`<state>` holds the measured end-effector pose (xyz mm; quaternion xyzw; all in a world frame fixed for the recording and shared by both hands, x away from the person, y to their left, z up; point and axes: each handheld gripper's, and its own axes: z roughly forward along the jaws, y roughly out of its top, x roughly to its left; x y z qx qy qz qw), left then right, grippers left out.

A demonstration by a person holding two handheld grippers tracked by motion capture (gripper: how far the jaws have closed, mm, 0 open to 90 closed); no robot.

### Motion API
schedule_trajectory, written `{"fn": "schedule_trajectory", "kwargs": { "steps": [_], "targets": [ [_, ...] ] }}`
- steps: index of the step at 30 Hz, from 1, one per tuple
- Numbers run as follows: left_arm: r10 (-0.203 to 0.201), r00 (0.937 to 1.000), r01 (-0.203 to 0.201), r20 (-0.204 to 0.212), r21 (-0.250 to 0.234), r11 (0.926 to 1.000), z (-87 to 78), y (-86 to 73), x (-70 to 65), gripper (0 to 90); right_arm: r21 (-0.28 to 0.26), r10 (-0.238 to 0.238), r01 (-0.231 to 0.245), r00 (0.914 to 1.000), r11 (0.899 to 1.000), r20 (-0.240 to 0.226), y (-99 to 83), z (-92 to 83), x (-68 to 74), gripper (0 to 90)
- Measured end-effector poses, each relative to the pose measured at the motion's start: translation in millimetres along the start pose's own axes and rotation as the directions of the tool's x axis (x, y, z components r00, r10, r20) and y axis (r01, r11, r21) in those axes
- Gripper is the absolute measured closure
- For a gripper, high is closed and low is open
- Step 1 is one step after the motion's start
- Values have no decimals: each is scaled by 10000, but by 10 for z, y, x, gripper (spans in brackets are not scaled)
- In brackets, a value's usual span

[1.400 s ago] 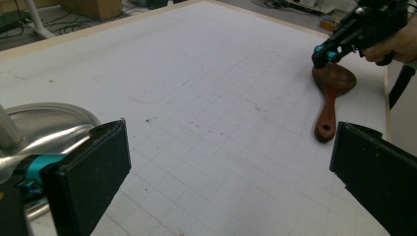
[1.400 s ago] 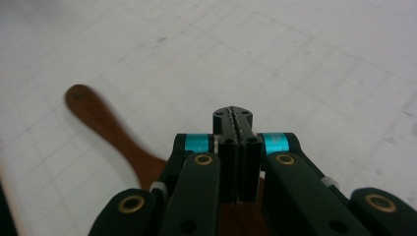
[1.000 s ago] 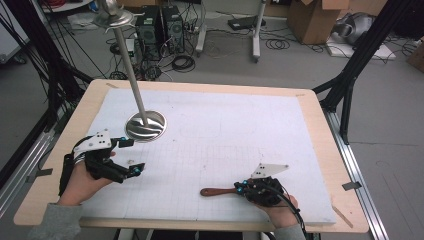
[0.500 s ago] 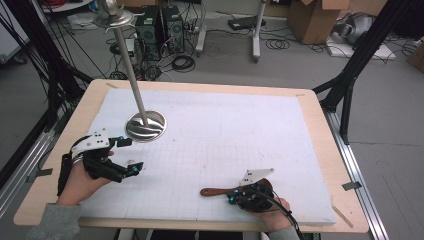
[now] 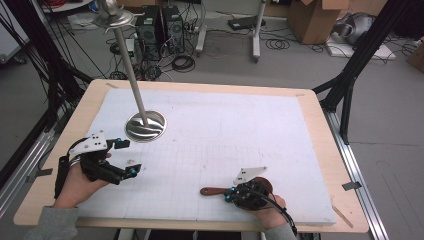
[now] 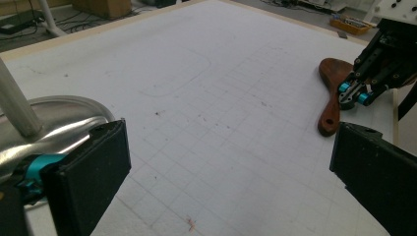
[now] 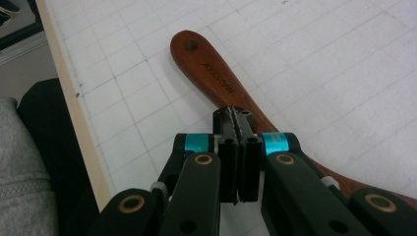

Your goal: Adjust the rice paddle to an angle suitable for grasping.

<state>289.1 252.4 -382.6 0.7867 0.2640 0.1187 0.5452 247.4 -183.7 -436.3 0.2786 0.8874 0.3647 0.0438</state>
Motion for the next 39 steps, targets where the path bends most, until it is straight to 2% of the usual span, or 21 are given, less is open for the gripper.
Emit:
{"fn": "schedule_trajectory", "kwargs": {
  "steps": [7,12,21,30,39],
  "targets": [
    [-61,9998,62,-180,38,10000,-63,-41,-7,23,115,-98,97,9999,9999,105,63,46,-10,897],
    [-115,9995,116,-297,43,9999,-109,-69,-3,23,428,-490,475,9982,9979,340,125,73,14,897],
    [-164,9990,168,-425,95,9998,-160,-107,-13,23,409,-379,365,9987,9985,337,183,123,-34,897],
    [-225,9984,233,-522,155,9996,-197,-141,-17,23,465,-577,547,9961,9974,662,246,169,-39,897],
    [-265,9976,275,-636,159,9995,-239,-169,-17,23,433,-476,444,9960,9981,752,294,207,-81,896]
  ]
}}
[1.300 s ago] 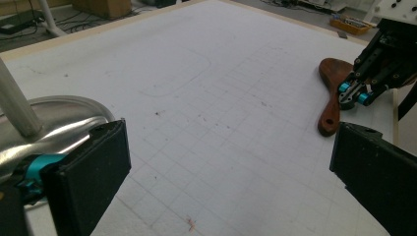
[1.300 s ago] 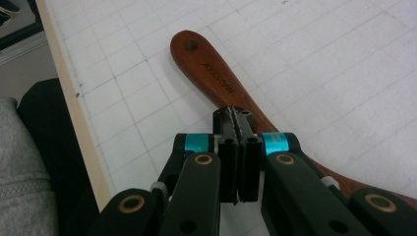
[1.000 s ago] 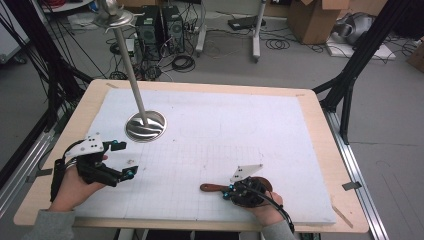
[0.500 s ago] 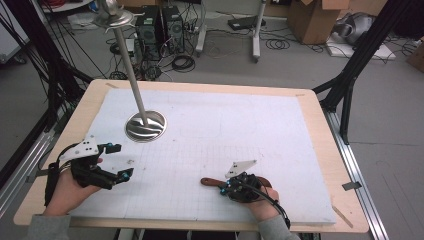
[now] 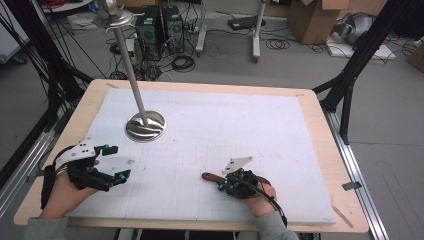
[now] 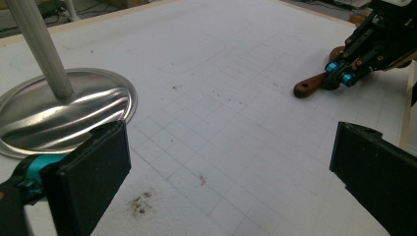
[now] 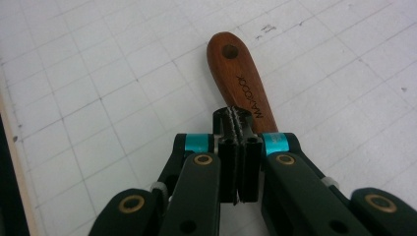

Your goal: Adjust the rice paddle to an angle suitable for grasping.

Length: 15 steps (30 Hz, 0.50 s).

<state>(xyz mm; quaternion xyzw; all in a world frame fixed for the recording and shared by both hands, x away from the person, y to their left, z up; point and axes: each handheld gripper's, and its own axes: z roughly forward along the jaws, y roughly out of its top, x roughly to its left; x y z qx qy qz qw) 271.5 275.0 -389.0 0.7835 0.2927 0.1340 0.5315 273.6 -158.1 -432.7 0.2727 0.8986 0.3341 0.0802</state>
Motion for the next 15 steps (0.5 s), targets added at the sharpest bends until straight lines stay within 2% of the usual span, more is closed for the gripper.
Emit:
{"fn": "schedule_trajectory", "kwargs": {
  "steps": [9,15],
  "targets": [
    [-34,9999,35,-96,59,10000,-36,-29,5,23,-27,112,-112,9999,9999,35,54,39,-53,897],
    [-8,9996,5,-284,-96,10000,-82,-37,5,23,45,61,-62,9999,10000,97,115,78,-107,897]
  ]
}}
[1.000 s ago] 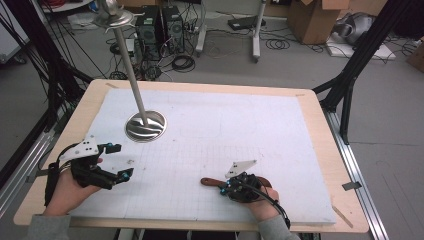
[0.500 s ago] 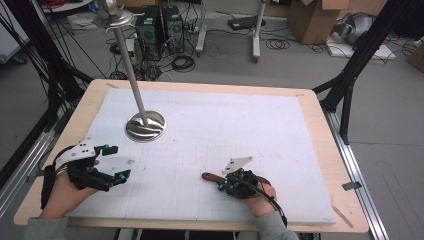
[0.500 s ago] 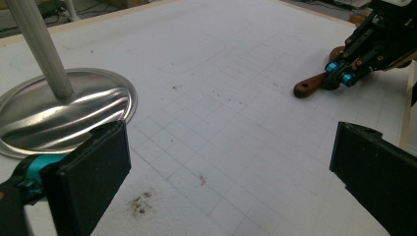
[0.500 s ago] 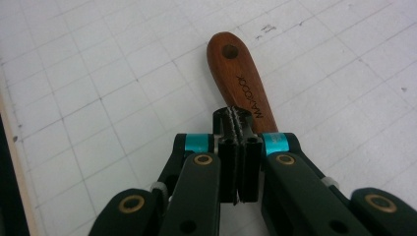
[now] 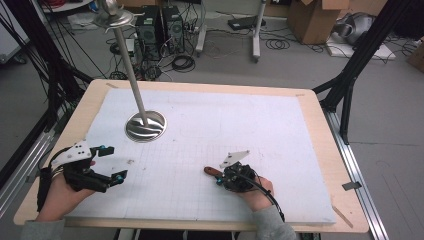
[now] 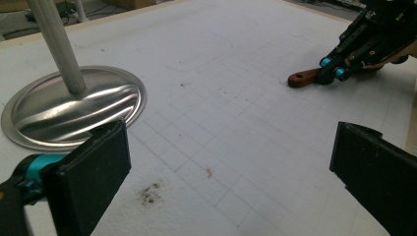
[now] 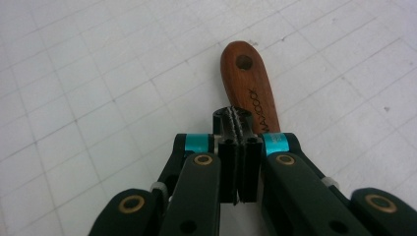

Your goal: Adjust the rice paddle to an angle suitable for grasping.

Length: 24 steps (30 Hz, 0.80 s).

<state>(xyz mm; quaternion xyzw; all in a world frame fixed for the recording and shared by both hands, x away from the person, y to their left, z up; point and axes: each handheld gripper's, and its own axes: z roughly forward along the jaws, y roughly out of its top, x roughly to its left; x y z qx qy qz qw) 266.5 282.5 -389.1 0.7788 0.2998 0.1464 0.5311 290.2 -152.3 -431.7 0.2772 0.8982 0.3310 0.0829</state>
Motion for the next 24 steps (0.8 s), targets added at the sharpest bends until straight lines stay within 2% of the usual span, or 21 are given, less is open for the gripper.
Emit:
{"fn": "schedule_trajectory", "kwargs": {
  "steps": [12,24],
  "targets": [
    [-9,10000,10,-56,71,10000,-38,-26,5,23,-36,442,-443,9984,9990,-344,43,41,-116,897],
    [-47,10000,48,-63,198,9998,-6,-48,3,23,-132,919,-924,9951,9956,-364,45,46,-260,896]
  ]
}}
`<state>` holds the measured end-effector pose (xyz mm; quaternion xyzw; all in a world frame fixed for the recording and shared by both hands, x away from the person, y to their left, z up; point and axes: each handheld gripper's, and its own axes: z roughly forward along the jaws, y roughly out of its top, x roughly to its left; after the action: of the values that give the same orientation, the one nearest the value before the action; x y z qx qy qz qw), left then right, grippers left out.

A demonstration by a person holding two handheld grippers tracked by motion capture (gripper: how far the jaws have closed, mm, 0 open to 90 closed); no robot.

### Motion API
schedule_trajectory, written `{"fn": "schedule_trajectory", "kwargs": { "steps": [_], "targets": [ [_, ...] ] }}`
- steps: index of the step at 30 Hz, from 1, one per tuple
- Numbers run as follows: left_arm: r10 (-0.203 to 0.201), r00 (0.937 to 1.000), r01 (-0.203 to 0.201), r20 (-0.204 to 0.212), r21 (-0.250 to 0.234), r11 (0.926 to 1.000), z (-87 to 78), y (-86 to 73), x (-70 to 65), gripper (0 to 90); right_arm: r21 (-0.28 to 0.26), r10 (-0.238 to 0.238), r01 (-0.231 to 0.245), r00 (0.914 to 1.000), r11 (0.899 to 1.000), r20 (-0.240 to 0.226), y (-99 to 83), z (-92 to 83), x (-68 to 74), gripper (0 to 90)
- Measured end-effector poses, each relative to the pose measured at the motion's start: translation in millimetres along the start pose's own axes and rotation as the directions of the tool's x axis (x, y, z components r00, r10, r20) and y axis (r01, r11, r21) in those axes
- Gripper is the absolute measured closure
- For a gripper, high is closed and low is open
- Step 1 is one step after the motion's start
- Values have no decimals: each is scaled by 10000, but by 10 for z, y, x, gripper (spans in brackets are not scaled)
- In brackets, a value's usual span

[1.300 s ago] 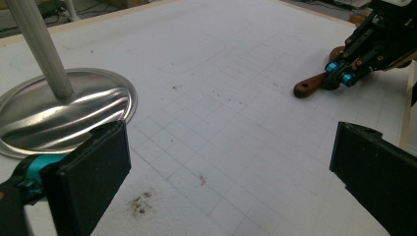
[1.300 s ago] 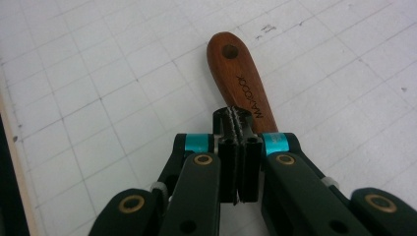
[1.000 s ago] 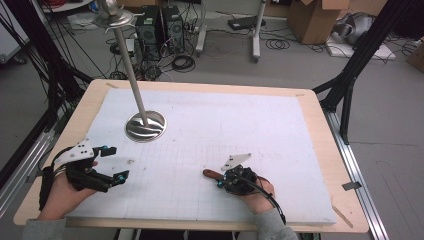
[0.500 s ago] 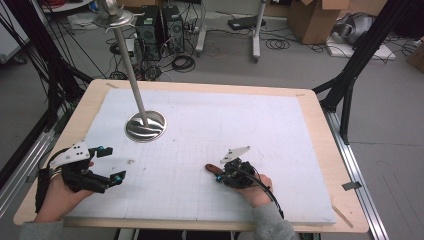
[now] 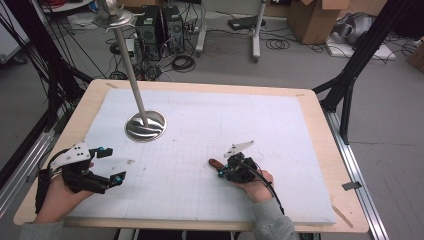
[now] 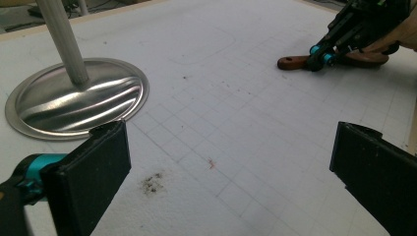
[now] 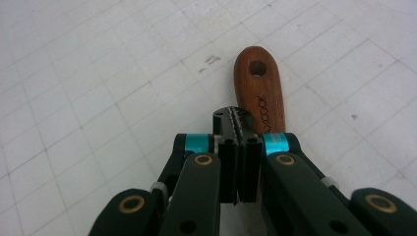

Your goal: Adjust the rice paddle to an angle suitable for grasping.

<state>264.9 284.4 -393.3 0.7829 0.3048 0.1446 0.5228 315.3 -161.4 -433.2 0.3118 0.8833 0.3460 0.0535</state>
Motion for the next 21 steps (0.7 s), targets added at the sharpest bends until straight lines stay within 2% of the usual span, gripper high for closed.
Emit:
{"fn": "schedule_trajectory", "kwargs": {
  "steps": [13,18,21],
  "targets": [
    [37,10000,-37,11,16,10000,-6,-1,-7,23,-128,205,-199,9988,9997,452,-16,-26,-109,896],
    [60,10000,-60,24,123,9999,21,-10,-15,23,-108,232,-227,9985,9997,487,-15,-27,-106,896],
    [67,10000,-67,33,129,9999,23,-10,-11,23,-265,185,-177,9994,9995,289,0,-71,-88,893]
  ]
}}
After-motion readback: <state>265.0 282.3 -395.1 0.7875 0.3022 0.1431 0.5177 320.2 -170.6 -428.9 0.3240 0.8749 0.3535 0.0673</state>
